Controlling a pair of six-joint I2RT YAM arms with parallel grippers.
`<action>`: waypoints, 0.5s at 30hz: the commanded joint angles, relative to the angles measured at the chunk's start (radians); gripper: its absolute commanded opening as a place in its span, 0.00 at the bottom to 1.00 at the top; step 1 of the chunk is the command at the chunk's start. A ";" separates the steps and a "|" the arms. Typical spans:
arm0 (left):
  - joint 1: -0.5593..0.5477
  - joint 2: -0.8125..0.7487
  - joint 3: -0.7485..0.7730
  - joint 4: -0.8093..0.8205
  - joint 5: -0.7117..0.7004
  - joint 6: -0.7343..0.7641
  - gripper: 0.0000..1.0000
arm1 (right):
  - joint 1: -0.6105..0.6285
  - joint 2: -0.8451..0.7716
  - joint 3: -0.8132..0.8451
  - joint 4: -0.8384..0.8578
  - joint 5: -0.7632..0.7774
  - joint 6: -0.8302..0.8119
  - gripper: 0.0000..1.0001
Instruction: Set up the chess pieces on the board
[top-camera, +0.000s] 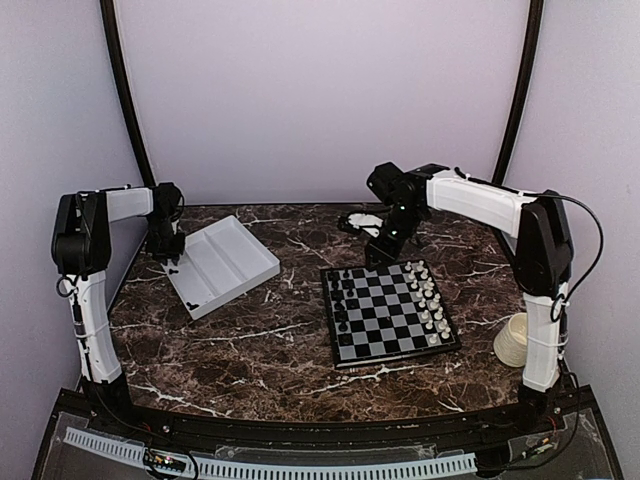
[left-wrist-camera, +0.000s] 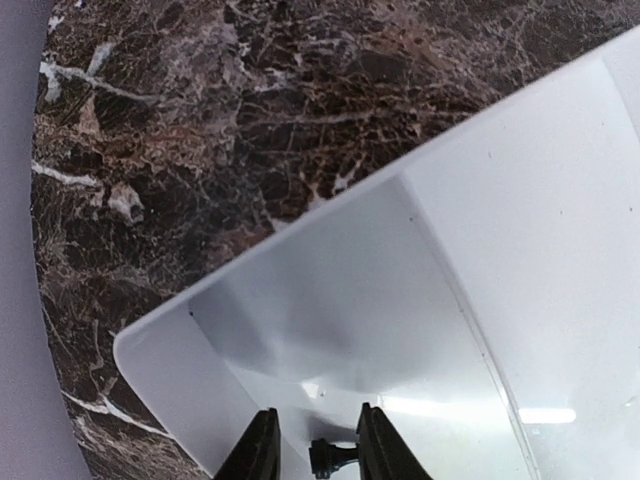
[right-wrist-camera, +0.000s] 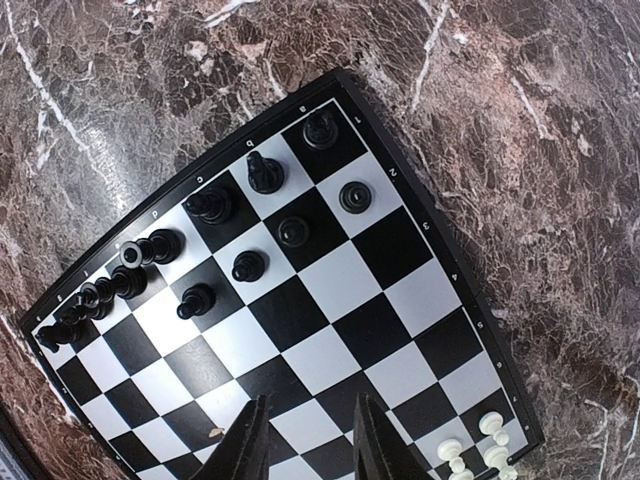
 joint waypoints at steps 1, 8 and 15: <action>0.002 -0.059 -0.020 -0.084 0.029 0.093 0.31 | -0.006 0.016 0.026 0.002 -0.023 0.003 0.30; 0.002 -0.068 -0.047 -0.097 0.078 0.153 0.35 | -0.007 0.018 0.026 0.000 -0.026 0.004 0.30; -0.027 -0.077 -0.059 -0.115 0.078 0.194 0.35 | -0.006 0.006 0.003 0.009 -0.028 0.003 0.30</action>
